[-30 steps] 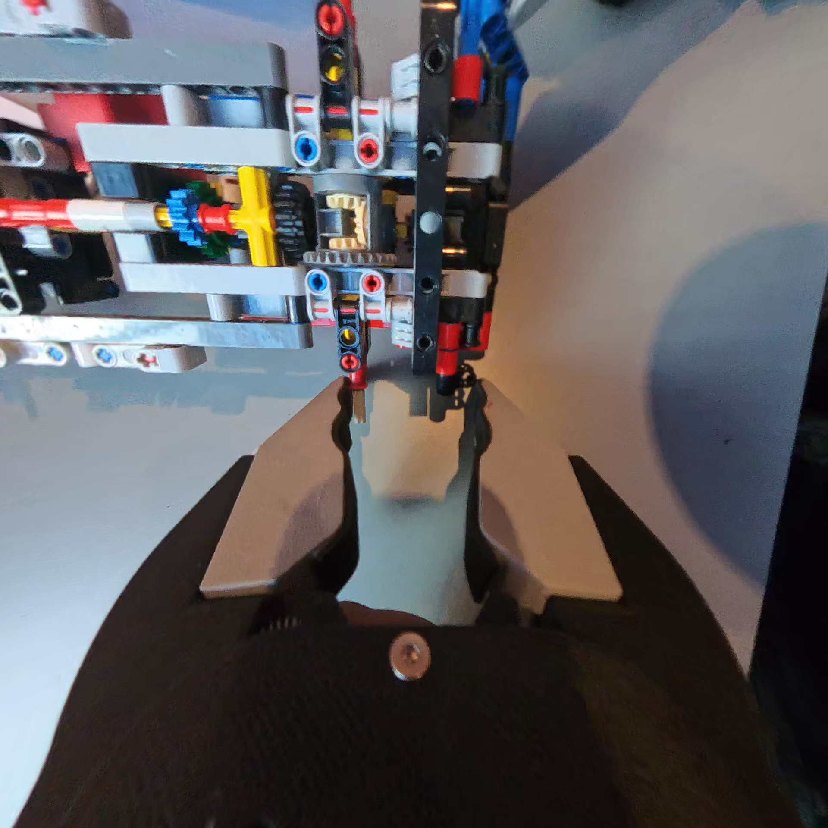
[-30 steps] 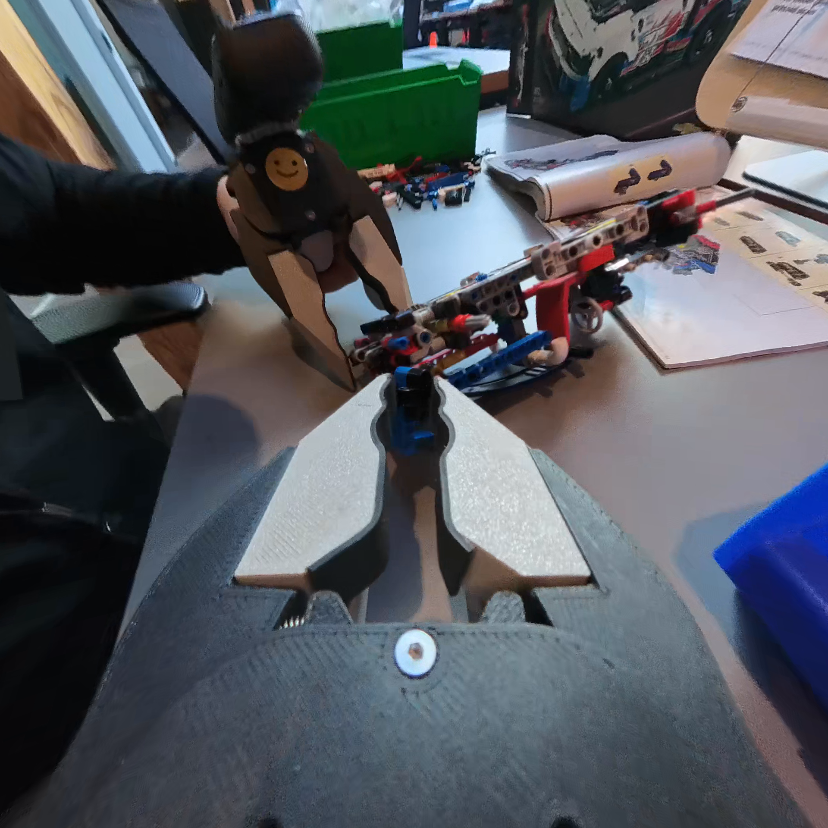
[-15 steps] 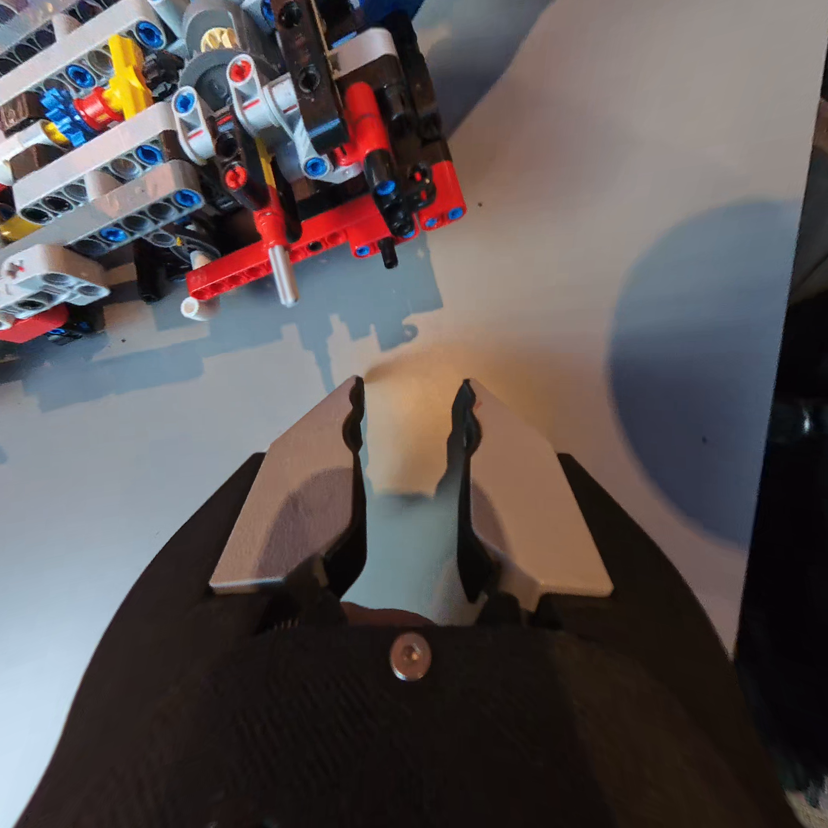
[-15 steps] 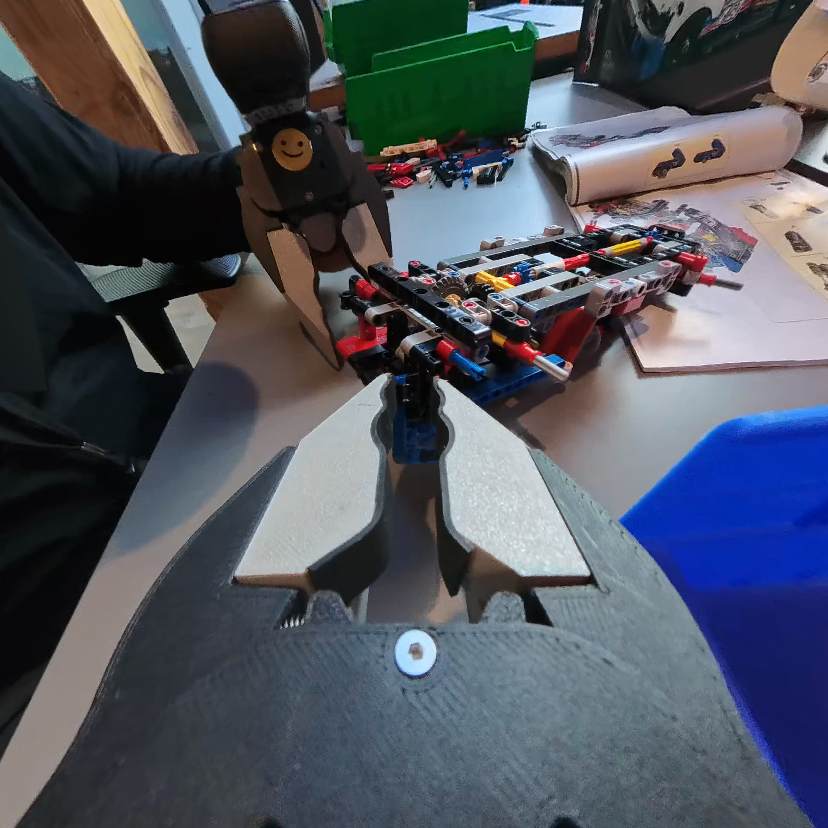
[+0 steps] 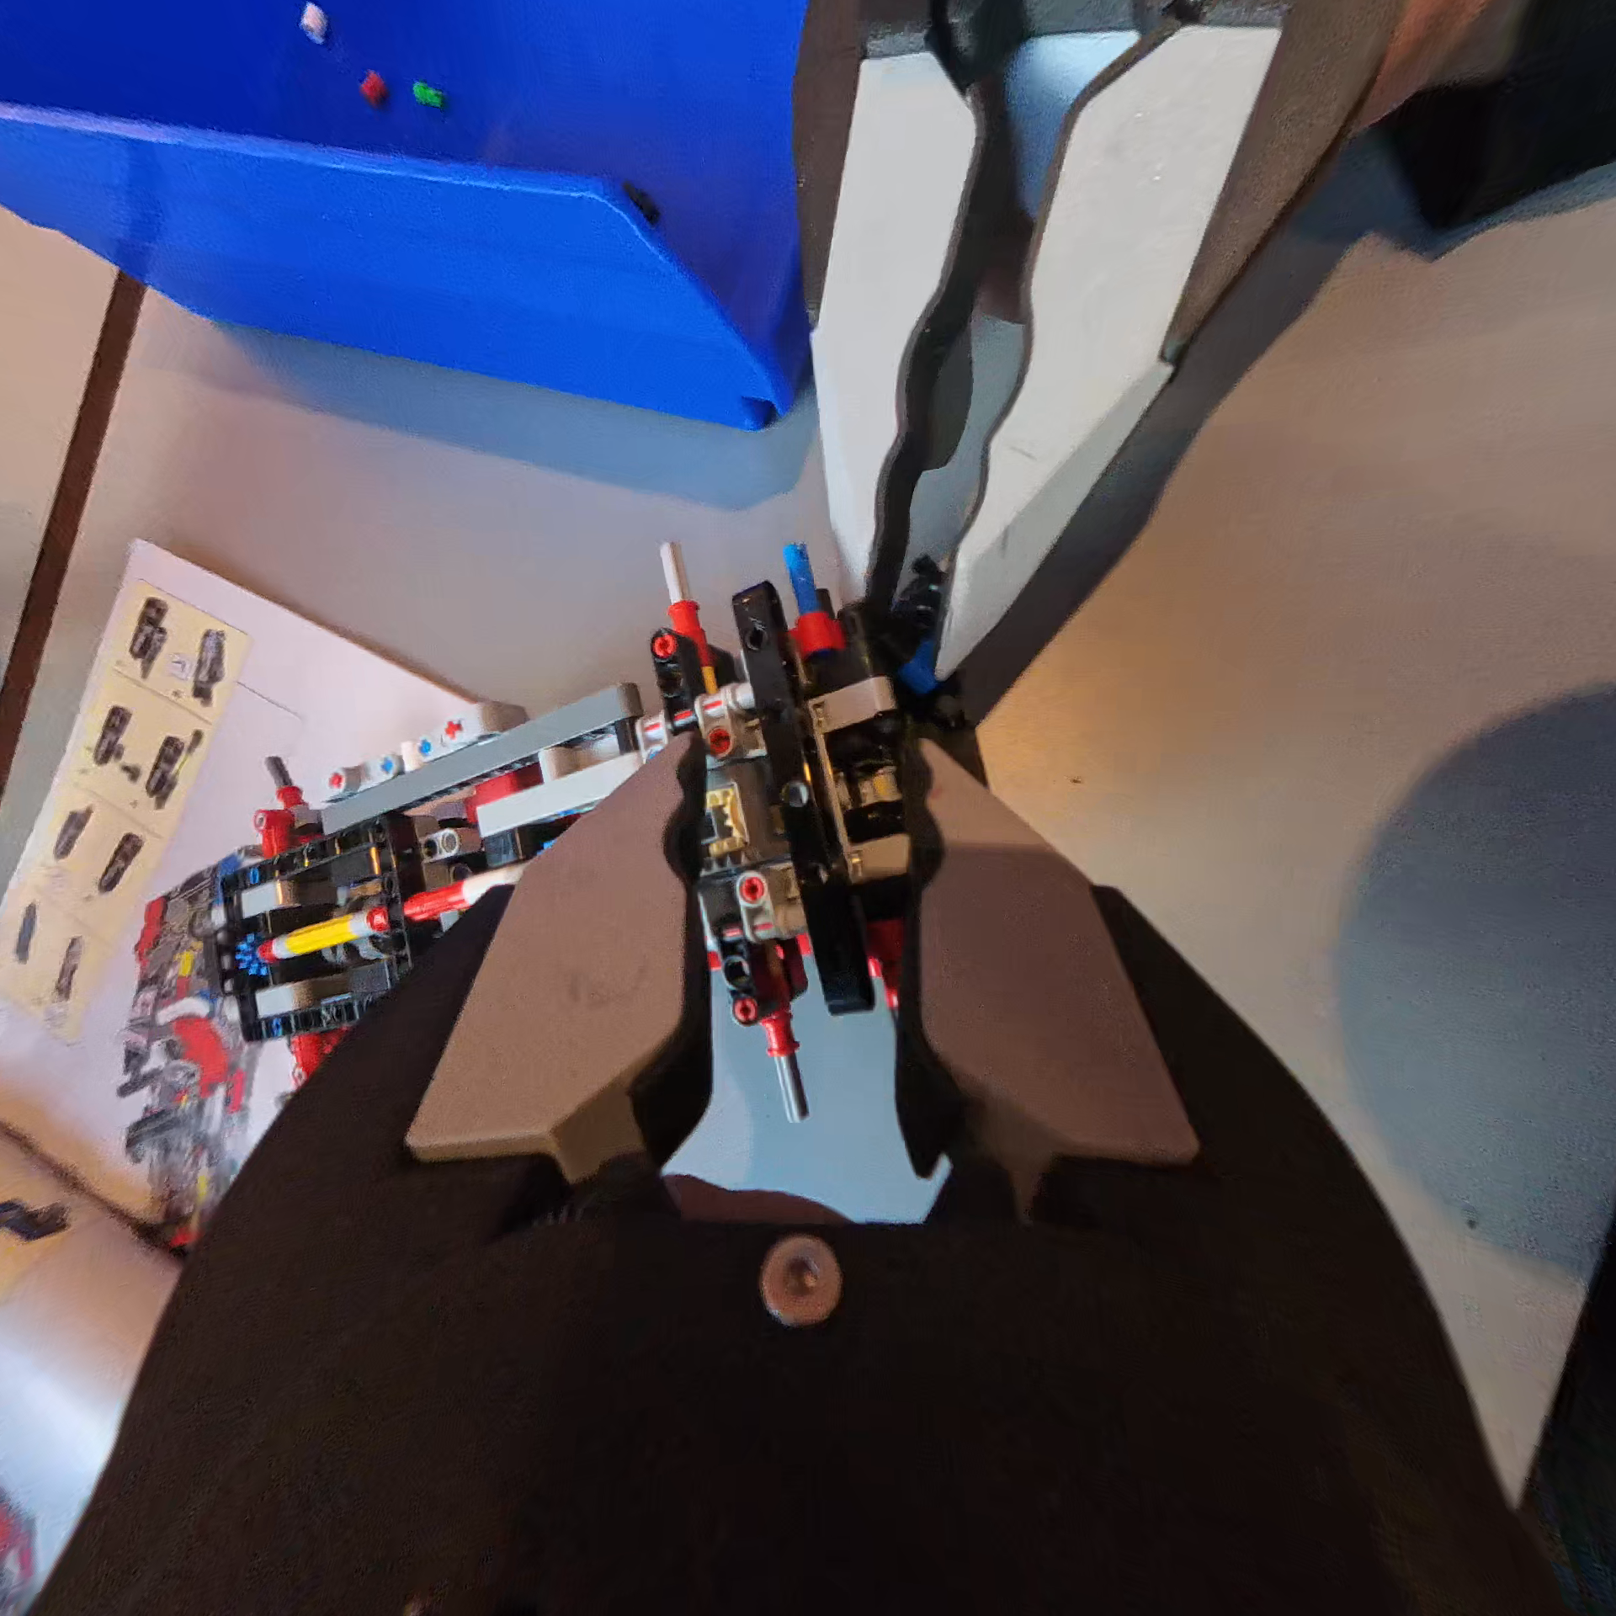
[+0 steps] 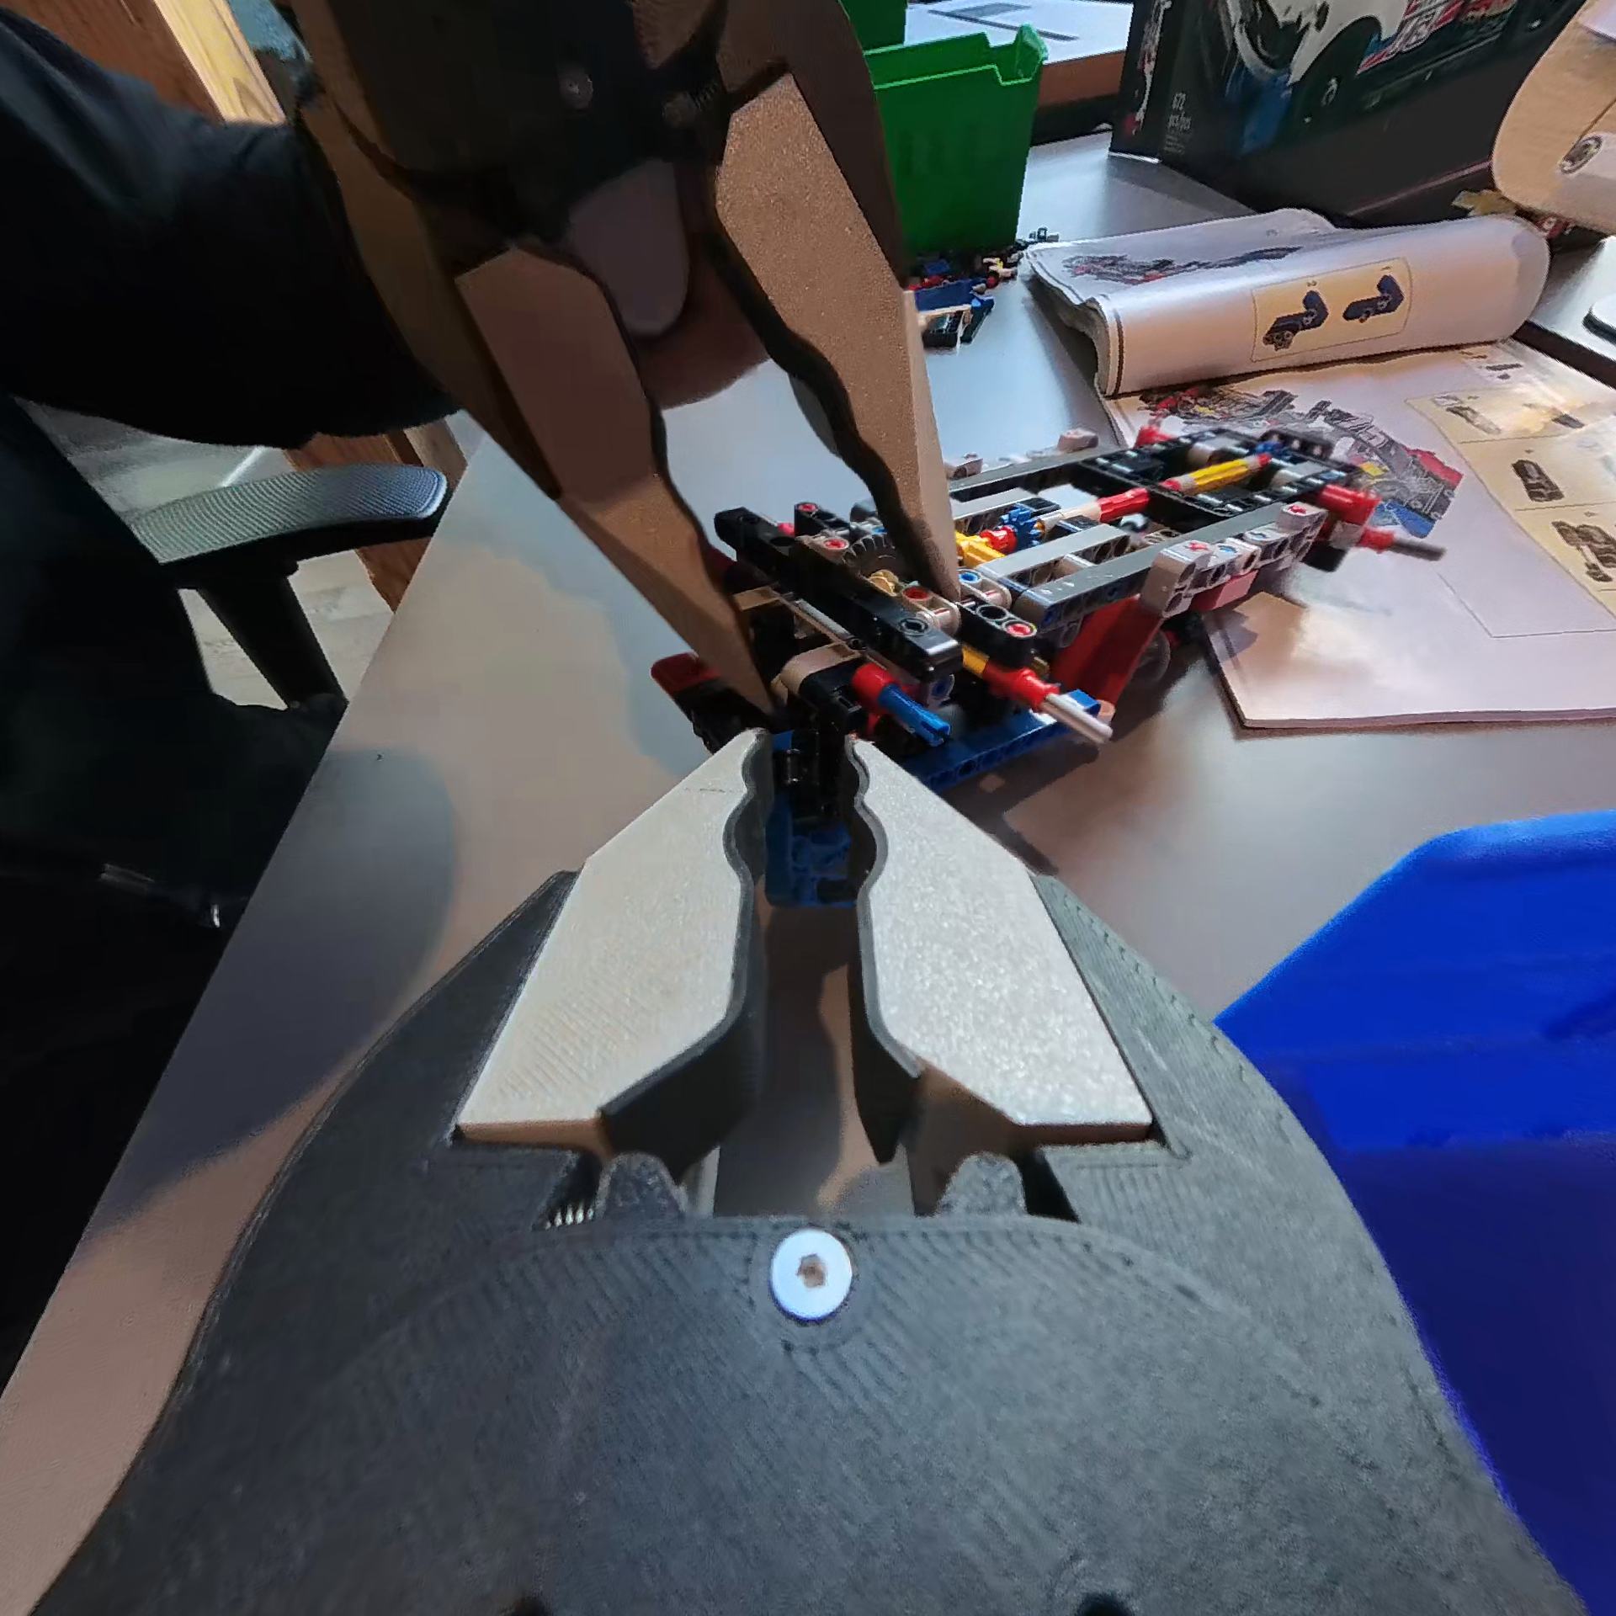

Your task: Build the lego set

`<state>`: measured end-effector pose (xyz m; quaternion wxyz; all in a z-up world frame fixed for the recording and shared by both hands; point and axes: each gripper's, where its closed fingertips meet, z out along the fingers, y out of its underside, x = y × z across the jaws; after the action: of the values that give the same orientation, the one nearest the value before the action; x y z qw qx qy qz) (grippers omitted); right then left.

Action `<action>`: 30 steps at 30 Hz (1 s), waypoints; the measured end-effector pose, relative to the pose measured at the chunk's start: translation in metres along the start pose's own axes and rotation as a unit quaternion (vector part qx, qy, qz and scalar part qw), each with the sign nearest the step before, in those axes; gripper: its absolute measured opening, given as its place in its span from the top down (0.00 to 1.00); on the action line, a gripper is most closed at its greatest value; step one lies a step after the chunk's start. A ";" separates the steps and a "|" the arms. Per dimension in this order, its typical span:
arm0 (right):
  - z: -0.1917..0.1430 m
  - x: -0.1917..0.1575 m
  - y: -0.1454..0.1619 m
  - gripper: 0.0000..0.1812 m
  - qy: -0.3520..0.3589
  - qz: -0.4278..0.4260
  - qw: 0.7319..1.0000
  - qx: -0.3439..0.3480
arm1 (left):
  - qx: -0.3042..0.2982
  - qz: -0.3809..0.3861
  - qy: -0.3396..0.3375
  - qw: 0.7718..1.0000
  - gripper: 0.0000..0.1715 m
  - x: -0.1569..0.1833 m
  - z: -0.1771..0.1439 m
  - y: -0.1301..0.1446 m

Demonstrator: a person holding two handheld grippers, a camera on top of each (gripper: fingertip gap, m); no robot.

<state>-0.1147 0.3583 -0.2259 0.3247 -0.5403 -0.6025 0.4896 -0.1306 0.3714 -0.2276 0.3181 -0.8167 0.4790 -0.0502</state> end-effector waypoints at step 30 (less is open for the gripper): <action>0.030 -0.016 -0.057 0.94 -0.099 -0.003 0.991 0.093 | 0.256 -0.100 -0.187 0.943 0.79 0.008 -0.040 0.040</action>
<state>-0.1582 0.3393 -0.1800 0.3133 -0.4549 -0.5852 0.5936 -0.1716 0.3329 -0.2206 0.5941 -0.7456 0.2978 -0.0488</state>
